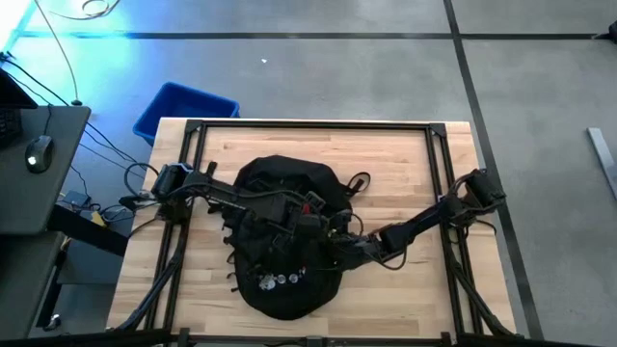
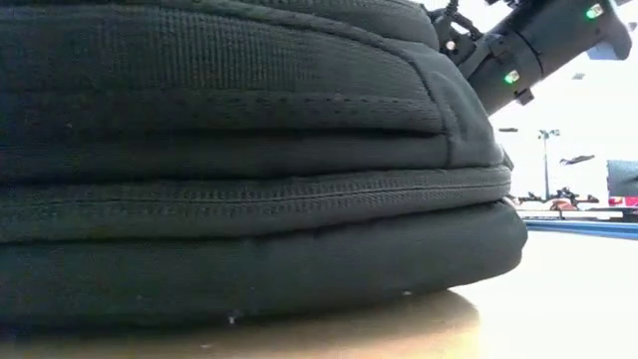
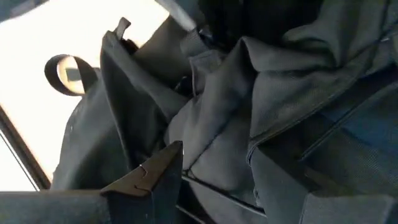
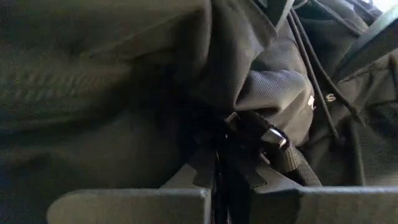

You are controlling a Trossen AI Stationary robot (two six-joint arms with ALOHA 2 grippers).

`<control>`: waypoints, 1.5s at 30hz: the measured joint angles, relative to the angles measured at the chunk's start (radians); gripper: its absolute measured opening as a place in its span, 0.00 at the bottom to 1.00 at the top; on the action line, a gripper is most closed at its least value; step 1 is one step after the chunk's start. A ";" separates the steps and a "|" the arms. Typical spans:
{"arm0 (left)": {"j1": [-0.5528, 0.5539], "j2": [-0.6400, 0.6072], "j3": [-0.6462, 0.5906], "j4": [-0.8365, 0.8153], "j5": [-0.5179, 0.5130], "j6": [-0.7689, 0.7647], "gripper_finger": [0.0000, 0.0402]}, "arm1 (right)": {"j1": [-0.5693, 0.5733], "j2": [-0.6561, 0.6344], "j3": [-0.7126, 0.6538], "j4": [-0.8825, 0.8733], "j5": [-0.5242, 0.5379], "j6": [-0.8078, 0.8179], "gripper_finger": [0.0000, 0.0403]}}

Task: Unpack backpack
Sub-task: Open the black backpack

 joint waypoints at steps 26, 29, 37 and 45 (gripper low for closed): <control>0.074 0.087 0.072 0.118 0.025 0.237 0.41 | 0.028 0.000 0.000 0.014 0.100 -0.237 0.00; 0.115 0.143 0.073 0.120 0.012 0.260 0.41 | 0.028 0.001 -0.004 0.004 0.092 -0.205 0.00; 0.167 0.222 0.076 0.074 -0.072 0.278 0.20 | 0.045 0.002 -0.001 0.000 0.116 -0.198 0.00; 0.175 0.215 0.074 -0.020 -0.145 0.096 0.01 | 0.046 0.001 0.000 -0.023 0.118 -0.063 0.00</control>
